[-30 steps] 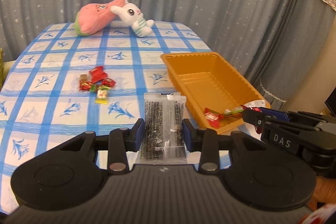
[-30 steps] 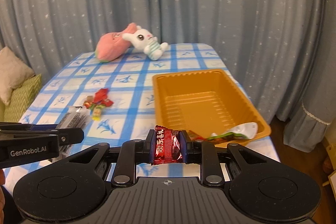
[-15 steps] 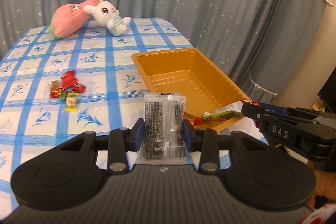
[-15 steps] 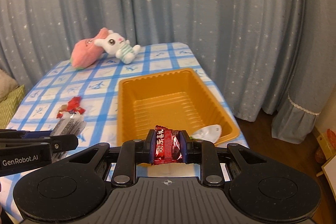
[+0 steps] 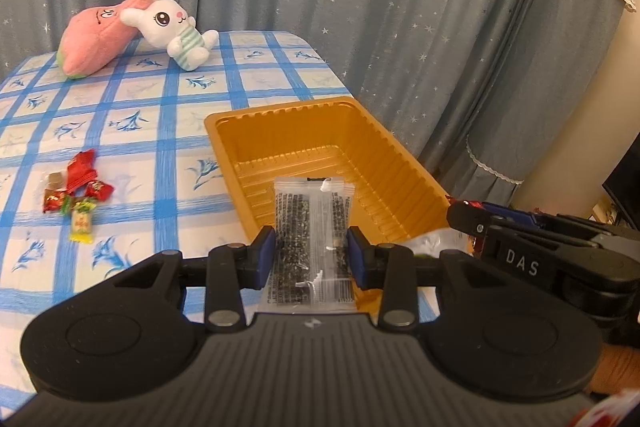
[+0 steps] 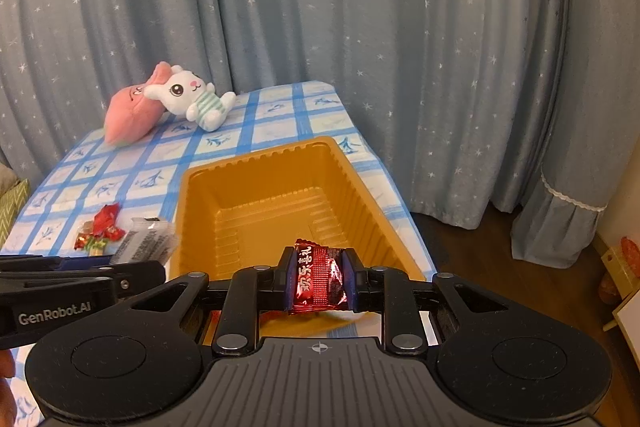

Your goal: Organize snacks

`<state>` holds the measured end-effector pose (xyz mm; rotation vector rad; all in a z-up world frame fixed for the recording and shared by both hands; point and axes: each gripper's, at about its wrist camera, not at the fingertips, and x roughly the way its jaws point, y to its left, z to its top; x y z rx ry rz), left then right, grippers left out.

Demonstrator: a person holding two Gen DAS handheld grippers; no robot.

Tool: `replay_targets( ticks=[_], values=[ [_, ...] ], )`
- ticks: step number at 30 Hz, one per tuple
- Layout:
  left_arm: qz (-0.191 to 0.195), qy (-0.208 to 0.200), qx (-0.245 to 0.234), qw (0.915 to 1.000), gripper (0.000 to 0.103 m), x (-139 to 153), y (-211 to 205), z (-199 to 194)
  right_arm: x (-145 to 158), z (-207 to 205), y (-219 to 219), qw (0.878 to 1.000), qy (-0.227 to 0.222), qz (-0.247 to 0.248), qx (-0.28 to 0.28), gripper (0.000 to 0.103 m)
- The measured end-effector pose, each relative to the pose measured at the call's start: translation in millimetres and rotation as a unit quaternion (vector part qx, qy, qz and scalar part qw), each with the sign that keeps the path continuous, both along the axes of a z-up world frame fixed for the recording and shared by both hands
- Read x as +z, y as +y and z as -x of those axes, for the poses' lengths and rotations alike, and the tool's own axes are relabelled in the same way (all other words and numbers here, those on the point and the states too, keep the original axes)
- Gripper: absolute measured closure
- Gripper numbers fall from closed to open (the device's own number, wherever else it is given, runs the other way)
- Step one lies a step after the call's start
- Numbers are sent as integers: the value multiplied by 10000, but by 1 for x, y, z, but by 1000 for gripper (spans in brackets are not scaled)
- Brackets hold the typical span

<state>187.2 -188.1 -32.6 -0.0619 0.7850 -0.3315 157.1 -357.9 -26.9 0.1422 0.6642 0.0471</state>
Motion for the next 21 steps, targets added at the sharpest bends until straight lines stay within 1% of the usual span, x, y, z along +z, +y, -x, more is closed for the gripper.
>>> replay_targets(
  ticks=[7, 17, 19, 21],
  values=[
    [53, 44, 5, 10000, 68, -9, -10, -23, -7, -22, -8, 10000, 33, 22, -46, 79],
    [185, 166, 7, 9997, 68, -22, -19, -41, -16, -37, -13, 9999, 115, 54, -107, 79],
    [196, 137, 2, 9997, 67, -24, -18, -44, -17, -39, -13, 9998, 127, 61, -114, 79],
    [116, 66, 3, 9999, 65, -23, -15, -44, -17, -40, -14, 9998, 136, 57, -121, 79]
  ],
)
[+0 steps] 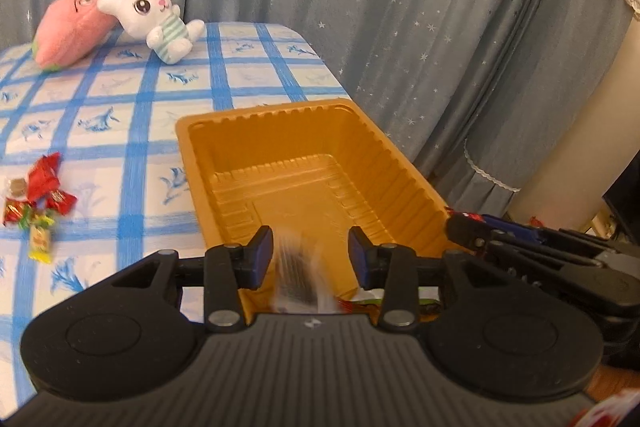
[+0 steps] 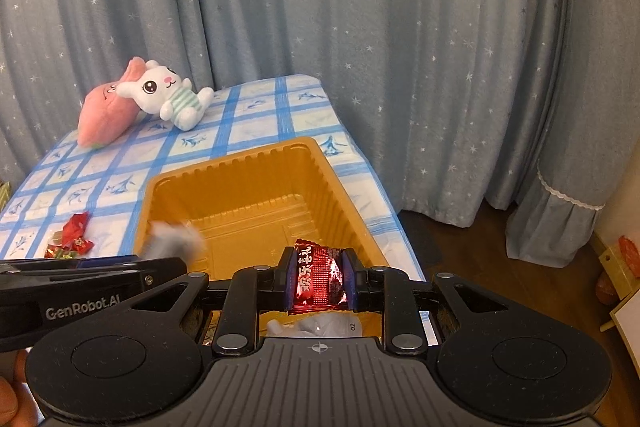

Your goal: Organize snacks

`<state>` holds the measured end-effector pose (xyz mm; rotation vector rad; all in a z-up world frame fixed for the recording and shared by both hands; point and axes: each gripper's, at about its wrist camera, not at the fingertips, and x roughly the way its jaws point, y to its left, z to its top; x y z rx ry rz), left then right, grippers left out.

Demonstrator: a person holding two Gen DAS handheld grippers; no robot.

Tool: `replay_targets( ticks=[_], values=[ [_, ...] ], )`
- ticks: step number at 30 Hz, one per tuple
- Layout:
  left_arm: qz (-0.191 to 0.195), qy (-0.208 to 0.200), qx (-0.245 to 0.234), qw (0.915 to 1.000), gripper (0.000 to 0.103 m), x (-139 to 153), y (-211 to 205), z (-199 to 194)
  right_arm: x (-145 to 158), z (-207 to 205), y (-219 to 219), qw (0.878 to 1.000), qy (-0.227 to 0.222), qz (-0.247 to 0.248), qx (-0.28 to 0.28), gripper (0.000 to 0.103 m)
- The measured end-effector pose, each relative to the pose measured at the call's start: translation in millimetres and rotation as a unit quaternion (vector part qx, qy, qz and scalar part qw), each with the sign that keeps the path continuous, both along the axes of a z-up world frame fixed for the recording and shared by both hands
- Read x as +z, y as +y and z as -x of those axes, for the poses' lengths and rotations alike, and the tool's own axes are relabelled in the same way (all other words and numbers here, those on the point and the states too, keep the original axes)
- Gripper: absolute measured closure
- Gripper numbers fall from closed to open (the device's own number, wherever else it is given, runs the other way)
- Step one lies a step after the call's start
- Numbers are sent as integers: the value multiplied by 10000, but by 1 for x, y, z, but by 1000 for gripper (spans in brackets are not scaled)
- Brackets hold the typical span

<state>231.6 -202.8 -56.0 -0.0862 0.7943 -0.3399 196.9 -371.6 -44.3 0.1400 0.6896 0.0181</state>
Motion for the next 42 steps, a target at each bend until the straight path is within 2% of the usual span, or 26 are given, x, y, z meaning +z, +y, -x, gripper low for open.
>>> replay_targets(
  ticks=[12, 23, 24, 27, 33, 42],
  values=[
    [-29, 33, 530, 9986, 65, 1, 53, 14, 0, -1, 9, 9999, 17, -110, 124, 79],
    [-62, 80, 630, 9980, 60, -2, 67, 20, 0, -13, 20, 9989, -24, -371, 303, 78],
    [-108, 67, 629, 9979, 59, -3, 67, 21, 0, -15, 19, 9986, -33, -427, 309, 77],
    [-260, 14, 613, 9978, 58, -3, 68, 26, 3, -14, 15, 9983, -124, -538, 187, 45],
    [-256, 33, 629, 9977, 54, -1, 75, 38, 10, 2, 6, 9984, -88, -564, 15, 44],
    [-307, -15, 683, 9972, 49, 12, 91, 68, 20, 42, 25, 9986, 8, -526, 53, 44]
  ],
)
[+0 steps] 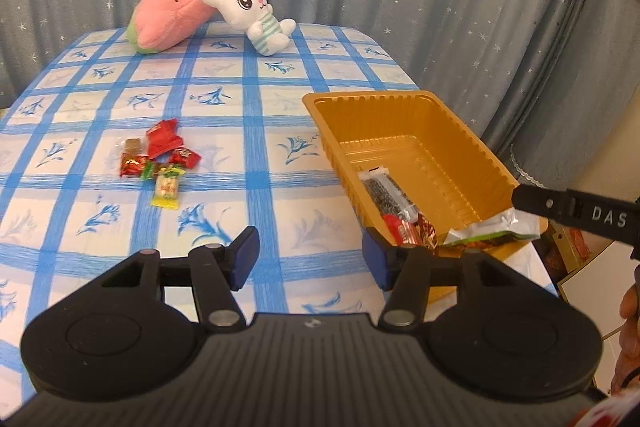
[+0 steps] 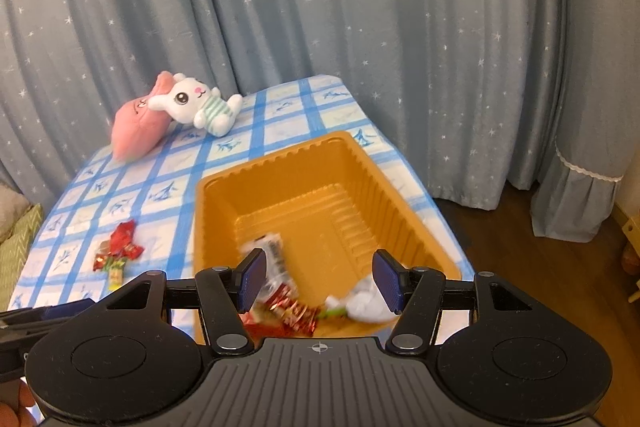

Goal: Organize snacks
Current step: 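Withdraw both open grippers from the tray toward the snack pile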

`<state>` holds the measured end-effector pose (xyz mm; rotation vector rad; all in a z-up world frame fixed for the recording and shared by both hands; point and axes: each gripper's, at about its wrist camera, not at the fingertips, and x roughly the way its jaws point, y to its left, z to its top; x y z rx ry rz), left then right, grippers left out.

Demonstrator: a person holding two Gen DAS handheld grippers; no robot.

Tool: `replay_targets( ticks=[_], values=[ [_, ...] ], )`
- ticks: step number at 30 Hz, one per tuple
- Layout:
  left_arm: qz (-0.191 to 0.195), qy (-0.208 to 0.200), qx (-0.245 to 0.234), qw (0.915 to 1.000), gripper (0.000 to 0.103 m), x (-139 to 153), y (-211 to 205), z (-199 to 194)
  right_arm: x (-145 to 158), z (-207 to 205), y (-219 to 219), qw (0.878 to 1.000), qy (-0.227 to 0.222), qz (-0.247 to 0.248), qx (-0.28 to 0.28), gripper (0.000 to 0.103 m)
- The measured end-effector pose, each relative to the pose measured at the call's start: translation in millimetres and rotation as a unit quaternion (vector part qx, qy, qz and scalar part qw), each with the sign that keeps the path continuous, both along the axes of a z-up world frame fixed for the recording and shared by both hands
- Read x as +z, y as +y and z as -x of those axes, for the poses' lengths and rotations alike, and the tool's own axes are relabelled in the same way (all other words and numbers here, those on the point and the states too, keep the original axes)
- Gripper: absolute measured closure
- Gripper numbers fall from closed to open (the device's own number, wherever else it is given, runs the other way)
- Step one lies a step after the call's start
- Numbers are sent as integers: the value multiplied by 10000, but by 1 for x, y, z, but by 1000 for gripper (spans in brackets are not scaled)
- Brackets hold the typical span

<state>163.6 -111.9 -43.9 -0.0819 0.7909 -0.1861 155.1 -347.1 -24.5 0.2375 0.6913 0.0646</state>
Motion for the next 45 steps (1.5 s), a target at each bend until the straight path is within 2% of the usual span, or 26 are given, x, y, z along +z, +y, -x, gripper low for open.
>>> replay_targets(
  ticks=[14, 18, 33, 45],
  values=[
    [-1, -138, 112, 9998, 39, 21, 30, 44, 10, 48, 39, 9996, 80, 216, 186, 44],
    [14, -212, 169, 9996, 31, 26, 39, 51, 14, 54, 50, 9992, 51, 263, 285, 44],
    [8, -265, 406, 9988, 28, 32, 72, 62, 19, 59, 79, 9979, 5, 313, 558, 44],
    [-25, -202, 701, 9973, 28, 24, 113, 52, 13, 46, 111, 9959, -8, 297, 854, 44]
  ],
)
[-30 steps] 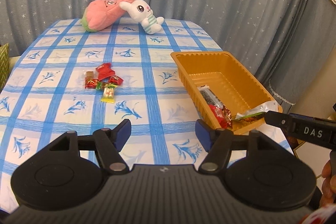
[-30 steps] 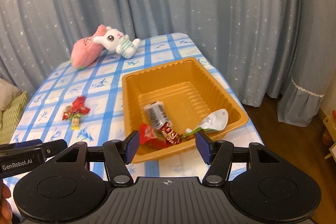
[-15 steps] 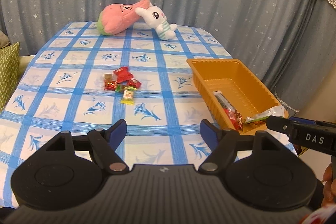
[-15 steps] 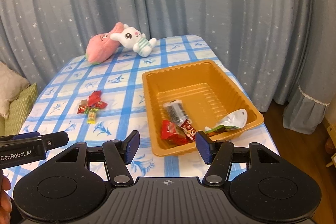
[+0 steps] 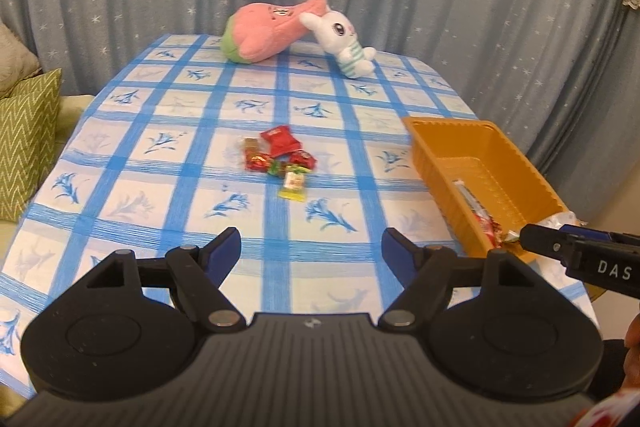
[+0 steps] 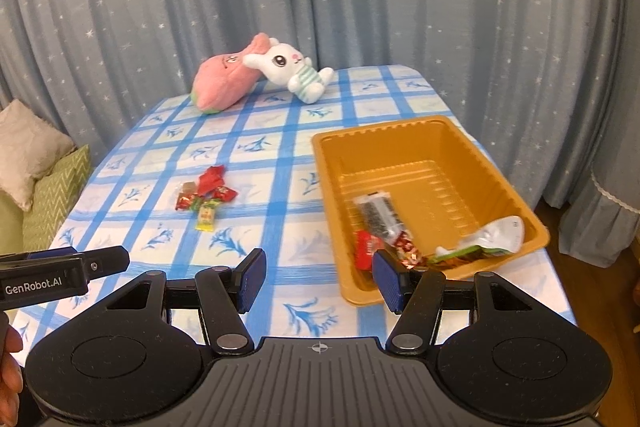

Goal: Organize snacks
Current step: 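Withdraw both open grippers from the tray toward the snack pile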

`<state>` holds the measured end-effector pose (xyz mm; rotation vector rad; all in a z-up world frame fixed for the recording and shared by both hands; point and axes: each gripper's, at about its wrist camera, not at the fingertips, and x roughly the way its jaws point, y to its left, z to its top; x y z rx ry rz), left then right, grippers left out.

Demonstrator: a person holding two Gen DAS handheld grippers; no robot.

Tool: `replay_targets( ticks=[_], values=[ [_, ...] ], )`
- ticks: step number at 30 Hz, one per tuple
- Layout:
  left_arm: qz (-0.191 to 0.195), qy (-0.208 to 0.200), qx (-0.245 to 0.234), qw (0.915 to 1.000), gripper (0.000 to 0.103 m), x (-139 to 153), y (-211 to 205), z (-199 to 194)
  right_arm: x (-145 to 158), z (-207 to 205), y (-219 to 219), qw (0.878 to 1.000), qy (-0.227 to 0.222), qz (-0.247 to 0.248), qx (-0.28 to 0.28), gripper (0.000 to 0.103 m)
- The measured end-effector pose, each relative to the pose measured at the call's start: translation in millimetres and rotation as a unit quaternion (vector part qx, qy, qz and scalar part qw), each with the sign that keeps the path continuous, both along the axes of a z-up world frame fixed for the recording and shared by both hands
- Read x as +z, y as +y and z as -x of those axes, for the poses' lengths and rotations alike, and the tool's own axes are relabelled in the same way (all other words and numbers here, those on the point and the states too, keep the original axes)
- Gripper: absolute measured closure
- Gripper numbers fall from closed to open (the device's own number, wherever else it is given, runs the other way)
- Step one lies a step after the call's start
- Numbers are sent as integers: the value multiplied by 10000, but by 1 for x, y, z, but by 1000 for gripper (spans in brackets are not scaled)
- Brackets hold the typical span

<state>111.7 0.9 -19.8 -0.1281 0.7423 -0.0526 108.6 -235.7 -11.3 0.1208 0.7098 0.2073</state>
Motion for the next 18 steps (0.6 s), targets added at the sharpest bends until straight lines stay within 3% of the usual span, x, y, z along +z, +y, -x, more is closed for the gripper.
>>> replay_targets(
  ticks=[18],
  values=[
    [-269, 130, 265, 9992, 28, -26, 64, -58, -26, -57, 73, 9986, 7, -90, 518, 44]
  ],
)
